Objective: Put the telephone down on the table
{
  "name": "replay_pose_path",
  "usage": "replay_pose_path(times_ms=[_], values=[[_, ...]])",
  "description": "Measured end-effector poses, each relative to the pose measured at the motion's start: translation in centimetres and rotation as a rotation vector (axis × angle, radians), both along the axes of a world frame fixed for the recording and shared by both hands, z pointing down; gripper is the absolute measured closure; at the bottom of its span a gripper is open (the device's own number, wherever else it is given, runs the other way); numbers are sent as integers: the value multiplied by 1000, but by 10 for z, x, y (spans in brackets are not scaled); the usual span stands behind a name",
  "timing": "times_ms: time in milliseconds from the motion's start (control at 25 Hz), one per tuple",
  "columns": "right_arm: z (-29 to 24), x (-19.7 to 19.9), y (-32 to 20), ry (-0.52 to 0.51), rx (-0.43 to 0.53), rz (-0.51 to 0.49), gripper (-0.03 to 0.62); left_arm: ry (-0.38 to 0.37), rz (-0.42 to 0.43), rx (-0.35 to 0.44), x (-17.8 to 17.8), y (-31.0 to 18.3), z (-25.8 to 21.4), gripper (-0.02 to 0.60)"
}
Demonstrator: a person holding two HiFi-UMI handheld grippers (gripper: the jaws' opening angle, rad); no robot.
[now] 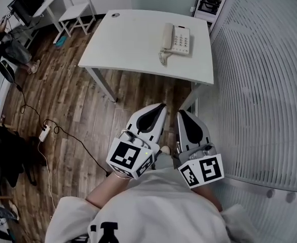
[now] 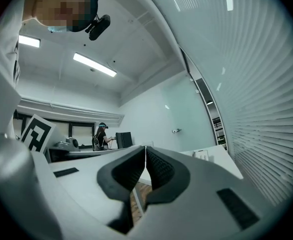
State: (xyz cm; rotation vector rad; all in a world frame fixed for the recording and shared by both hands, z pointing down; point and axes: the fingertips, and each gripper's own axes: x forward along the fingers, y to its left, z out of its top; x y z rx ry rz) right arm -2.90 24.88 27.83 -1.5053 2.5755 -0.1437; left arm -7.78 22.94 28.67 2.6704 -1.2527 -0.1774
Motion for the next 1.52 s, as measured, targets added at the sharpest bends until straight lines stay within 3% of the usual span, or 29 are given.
replay_pose_path(times_ms=[240, 520, 1520], values=[[-8, -10, 6, 31, 28, -27, 565, -7, -8, 18, -3, 7, -8, 577], [-12, 13, 15, 72, 30, 5, 565, 10, 4, 24, 20, 14, -14, 577], [-12, 26, 20, 78, 22, -7, 565, 11, 11, 11, 36, 17, -13, 577]])
